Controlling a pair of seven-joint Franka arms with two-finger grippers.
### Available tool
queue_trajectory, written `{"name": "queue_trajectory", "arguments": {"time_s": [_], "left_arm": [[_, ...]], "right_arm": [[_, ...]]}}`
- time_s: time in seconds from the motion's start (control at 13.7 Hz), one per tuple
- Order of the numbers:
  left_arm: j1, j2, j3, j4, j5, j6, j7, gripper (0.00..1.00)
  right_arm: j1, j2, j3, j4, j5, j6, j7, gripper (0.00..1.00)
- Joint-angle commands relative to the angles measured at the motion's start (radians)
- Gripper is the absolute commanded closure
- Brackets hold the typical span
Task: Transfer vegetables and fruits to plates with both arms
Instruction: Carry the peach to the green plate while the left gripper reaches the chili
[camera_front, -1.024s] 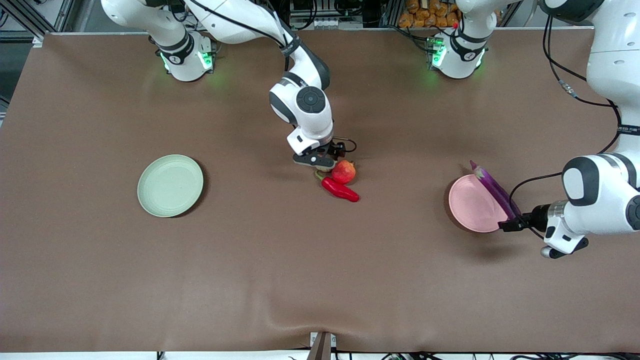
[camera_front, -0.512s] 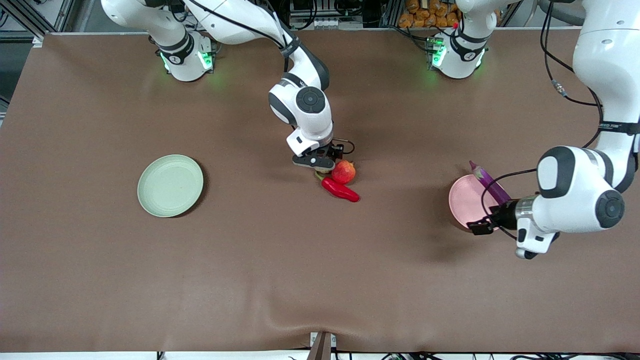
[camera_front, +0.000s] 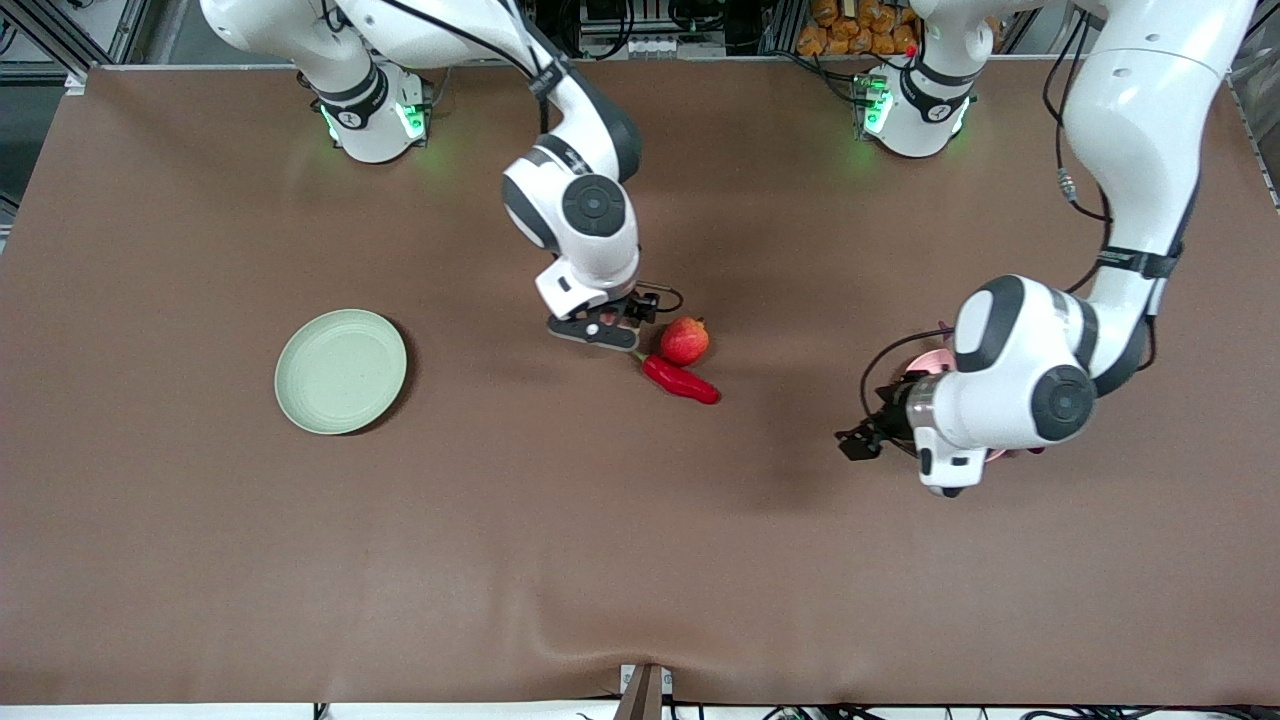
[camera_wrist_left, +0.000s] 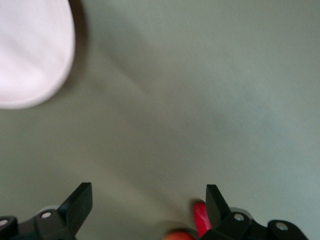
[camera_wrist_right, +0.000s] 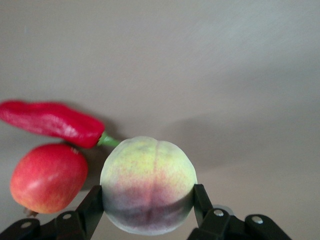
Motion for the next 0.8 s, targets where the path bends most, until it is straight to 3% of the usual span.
{"name": "queue_trajectory", "arguments": {"time_s": [0.0,0.37,0.73], "left_arm": [[-0.030,0.017,0.007,0.003,-0.073,0.058,-0.096,0.00],[-0.176,0.038,0.014,-0.097,-0.086,0.270,-0.344,0.00],[-0.248,0.038,0.019,-0.237,-0.084,0.430,-0.426,0.00]], "right_arm": [[-0.114,-0.110,0.017,-0.067,-0.007,-0.058,-0.087,1.00],[-0.416,-0.294,0.016,-0.309,0.000,-0.048,-0.554,1.00],[-0.712,-0.352,0.014,-0.518,0.000,0.041,-0.933,1.00]]}}
